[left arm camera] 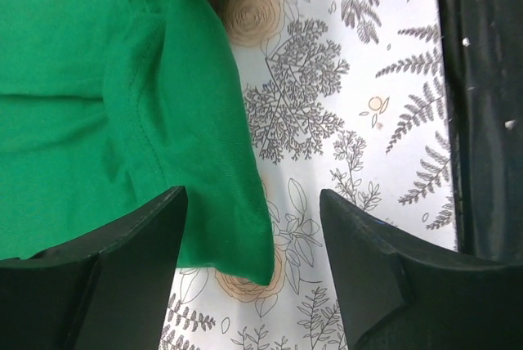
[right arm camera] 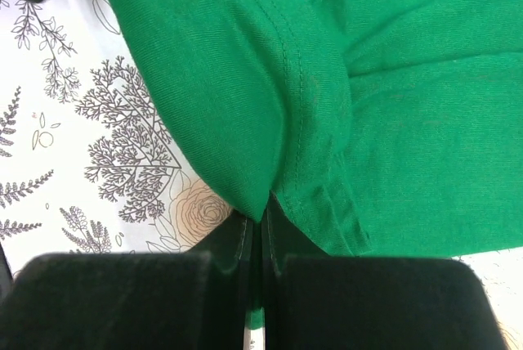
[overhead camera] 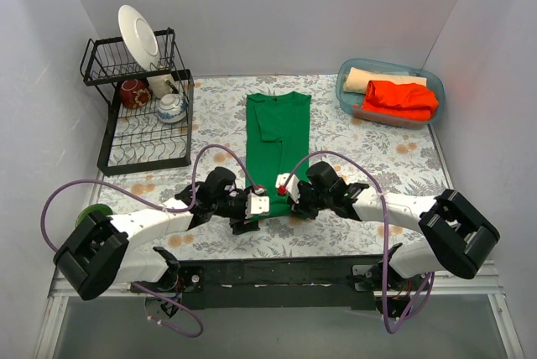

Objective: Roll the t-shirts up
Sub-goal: Roll the T-shirt to the center of the board.

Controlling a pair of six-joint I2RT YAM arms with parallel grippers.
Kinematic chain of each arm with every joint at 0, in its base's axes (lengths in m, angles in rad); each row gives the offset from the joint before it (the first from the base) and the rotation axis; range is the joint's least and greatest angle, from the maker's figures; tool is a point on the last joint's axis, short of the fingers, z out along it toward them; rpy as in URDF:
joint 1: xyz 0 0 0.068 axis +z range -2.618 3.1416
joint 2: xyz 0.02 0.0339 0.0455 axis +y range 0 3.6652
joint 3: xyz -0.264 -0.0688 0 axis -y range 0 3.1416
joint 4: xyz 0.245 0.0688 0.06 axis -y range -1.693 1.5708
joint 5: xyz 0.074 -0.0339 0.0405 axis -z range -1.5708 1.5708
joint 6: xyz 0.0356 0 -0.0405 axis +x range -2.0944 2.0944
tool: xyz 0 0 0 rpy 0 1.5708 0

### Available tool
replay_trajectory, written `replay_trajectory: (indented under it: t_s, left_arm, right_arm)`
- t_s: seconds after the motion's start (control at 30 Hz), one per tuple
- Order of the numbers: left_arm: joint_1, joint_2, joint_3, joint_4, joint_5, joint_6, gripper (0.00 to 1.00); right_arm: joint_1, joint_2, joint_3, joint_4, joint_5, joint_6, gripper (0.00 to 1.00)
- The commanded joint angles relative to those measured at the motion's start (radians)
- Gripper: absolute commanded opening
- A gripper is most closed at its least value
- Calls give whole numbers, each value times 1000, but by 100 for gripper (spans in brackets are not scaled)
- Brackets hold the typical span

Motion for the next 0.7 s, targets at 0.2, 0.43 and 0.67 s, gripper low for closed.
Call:
replay_trajectory:
  t_s: [0.2,0.43,0.67]
  left_arm:
    - [-17,59,-34,124,-111,29,52]
    - [38,104,133,-171,-63,-64,27]
    - [104,168,331,-613,172,76,11]
  right_arm:
    - [-7,6,45,-35,-53,1,1]
    - [-19,-11,96,-188,-84,-70,1]
    - [-56,-71,183,-475,-229,-229,1]
